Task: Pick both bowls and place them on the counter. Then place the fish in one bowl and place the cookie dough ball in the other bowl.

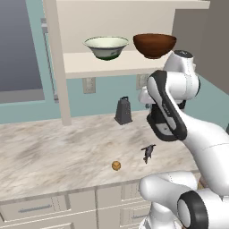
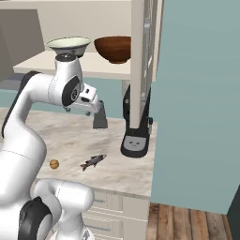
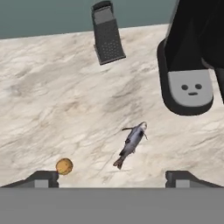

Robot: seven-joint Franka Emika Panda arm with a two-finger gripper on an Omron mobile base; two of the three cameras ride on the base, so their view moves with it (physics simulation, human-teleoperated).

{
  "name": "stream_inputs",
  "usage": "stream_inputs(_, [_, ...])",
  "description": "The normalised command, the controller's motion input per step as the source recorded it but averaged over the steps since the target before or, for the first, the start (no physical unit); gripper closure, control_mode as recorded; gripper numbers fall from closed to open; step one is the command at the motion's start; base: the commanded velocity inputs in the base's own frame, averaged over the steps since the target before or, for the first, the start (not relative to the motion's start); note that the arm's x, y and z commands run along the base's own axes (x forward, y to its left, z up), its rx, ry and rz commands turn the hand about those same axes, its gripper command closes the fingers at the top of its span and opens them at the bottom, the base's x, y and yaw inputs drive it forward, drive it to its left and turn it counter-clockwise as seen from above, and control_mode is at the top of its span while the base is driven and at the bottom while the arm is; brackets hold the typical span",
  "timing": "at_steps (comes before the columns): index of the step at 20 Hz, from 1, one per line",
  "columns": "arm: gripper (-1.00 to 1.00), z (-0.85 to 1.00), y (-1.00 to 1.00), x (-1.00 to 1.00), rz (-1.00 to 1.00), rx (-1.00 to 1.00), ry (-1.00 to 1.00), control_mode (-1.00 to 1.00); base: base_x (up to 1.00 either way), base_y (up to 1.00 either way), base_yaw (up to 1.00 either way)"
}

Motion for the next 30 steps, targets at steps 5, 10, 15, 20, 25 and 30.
stream_inputs(5, [-1.00,0.34,0.28,-0.18,-0.20,0.16,-0.02,-1.00,0.00,0.00,0.00])
stream_inputs(10, [-1.00,0.49,0.25,-0.08,-0.25,0.02,0.01,-1.00,0.00,0.00,0.00])
stream_inputs(15, [-1.00,0.48,0.26,-0.02,-0.23,0.00,0.00,-1.00,0.00,0.00,0.00])
stream_inputs(20, [-1.00,0.43,0.28,0.00,-0.20,0.06,-0.01,-1.00,0.00,0.00,0.00])
stream_inputs(25, [-1.00,0.36,0.22,0.00,-0.18,0.07,-0.03,-1.00,0.00,0.00,0.00])
stream_inputs(30, [-1.00,0.20,0.03,0.07,-0.16,0.11,-0.01,-1.00,0.00,0.00,0.00])
